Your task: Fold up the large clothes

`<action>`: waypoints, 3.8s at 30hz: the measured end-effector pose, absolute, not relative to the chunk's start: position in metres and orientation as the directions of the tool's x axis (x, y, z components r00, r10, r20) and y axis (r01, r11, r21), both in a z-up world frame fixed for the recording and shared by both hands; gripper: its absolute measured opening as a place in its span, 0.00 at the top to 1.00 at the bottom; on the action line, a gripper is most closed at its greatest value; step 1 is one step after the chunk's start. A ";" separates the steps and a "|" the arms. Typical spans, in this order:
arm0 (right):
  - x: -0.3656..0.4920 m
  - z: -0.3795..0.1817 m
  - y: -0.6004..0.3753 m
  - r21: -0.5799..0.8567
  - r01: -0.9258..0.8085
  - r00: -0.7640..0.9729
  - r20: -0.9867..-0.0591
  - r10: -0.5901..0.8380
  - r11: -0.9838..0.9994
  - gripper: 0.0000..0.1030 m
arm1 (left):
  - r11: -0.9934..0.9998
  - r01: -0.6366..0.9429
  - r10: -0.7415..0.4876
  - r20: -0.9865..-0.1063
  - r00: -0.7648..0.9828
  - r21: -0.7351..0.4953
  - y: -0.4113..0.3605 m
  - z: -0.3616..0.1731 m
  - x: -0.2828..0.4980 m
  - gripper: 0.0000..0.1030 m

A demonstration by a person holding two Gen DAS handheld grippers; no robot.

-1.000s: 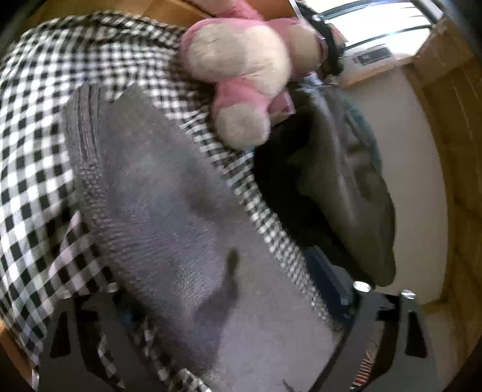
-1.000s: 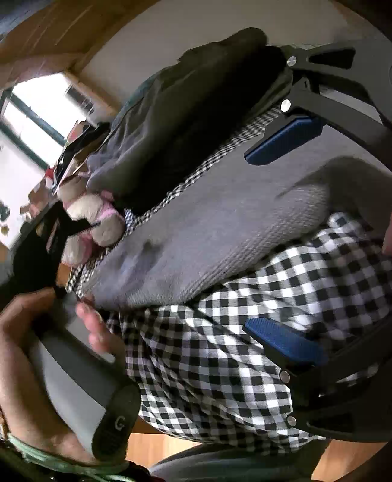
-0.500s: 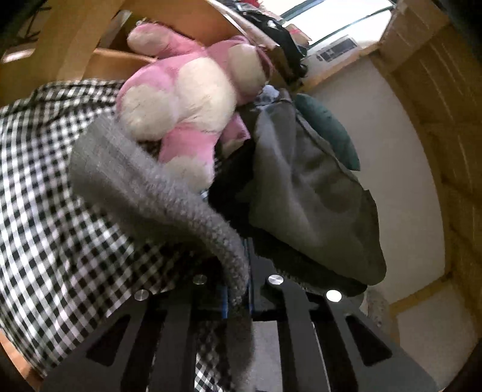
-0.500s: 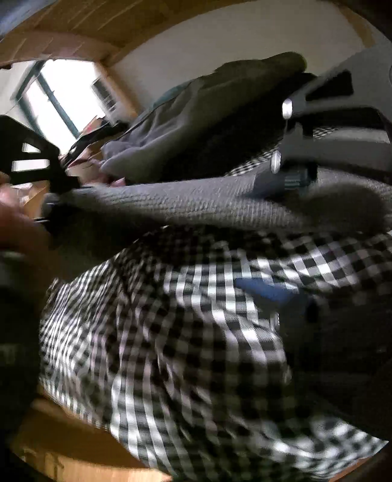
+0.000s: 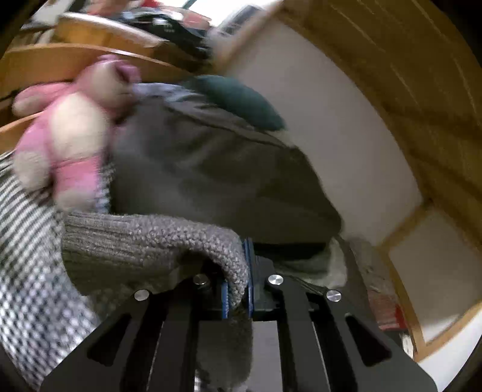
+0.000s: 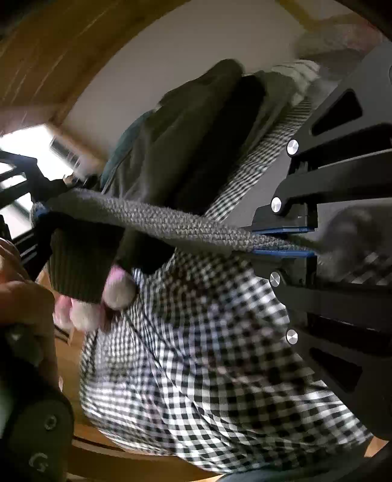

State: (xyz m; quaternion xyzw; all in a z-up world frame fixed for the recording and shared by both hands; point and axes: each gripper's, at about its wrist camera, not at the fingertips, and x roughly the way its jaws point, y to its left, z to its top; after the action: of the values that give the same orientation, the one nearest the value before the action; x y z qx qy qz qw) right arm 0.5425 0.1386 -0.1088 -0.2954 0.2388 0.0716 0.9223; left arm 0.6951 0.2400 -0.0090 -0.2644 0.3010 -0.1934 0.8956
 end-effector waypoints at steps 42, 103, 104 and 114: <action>0.463 -0.033 -0.268 0.067 0.092 0.818 -0.574 -0.037 0.994 0.07 | 0.576 0.813 -0.541 -0.785 0.303 -0.083 -0.152 -0.169 0.547 0.05; 0.522 -0.165 -0.242 -0.082 0.287 0.498 -0.839 -0.222 0.954 0.04 | 0.919 0.393 -0.245 -0.829 0.502 -0.034 -0.016 -0.184 0.639 0.04; 0.522 -0.166 -0.242 -0.083 0.284 0.497 -0.839 -0.221 0.955 0.03 | 0.919 0.393 -0.246 -0.829 0.501 -0.035 -0.016 -0.185 0.640 0.04; 0.484 -0.138 -0.263 0.079 0.295 0.623 -0.772 -0.129 0.952 0.03 | 0.914 0.401 -0.294 -0.792 0.534 -0.069 -0.028 -0.164 0.616 0.04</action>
State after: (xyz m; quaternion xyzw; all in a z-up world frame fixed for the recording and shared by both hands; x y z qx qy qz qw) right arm 0.4837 -0.2629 -0.1383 0.0997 0.4177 -0.1185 0.8953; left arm 0.6155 -0.0279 -0.1638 0.0608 0.4396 -0.1988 0.8738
